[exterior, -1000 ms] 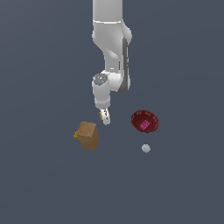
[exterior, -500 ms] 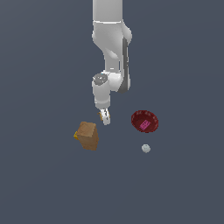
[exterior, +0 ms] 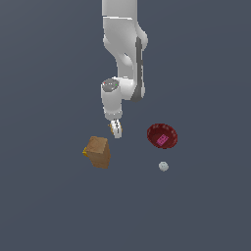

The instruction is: Pick up a designated object from a clutter of objects.

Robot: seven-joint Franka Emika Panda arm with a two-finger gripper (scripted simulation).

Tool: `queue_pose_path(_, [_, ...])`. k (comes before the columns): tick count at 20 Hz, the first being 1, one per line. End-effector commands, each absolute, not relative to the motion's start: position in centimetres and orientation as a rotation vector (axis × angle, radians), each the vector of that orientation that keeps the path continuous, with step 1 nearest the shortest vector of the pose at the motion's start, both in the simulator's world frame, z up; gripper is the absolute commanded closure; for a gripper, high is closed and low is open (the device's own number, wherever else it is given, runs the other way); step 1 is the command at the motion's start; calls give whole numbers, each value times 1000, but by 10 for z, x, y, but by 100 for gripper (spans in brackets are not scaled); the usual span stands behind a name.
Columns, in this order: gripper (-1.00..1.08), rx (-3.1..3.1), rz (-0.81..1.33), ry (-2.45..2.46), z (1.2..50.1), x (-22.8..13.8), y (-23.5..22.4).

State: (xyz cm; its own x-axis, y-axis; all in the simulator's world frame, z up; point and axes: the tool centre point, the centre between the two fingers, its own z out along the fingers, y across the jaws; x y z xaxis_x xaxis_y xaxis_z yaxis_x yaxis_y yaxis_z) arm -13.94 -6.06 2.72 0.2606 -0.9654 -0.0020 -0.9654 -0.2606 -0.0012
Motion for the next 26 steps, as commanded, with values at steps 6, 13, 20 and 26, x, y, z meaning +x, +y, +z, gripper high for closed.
queue_pose_path(6, [108, -2490, 3, 1910, 57, -138, -76])
queue_pose_path(13, [108, -2491, 4, 1912, 93, -137, -95])
queue_pose_path(20, [108, -2492, 2, 1916, 135, -135, -117])
queue_pose_path(26, [108, -2494, -1, 1920, 176, -133, -139])
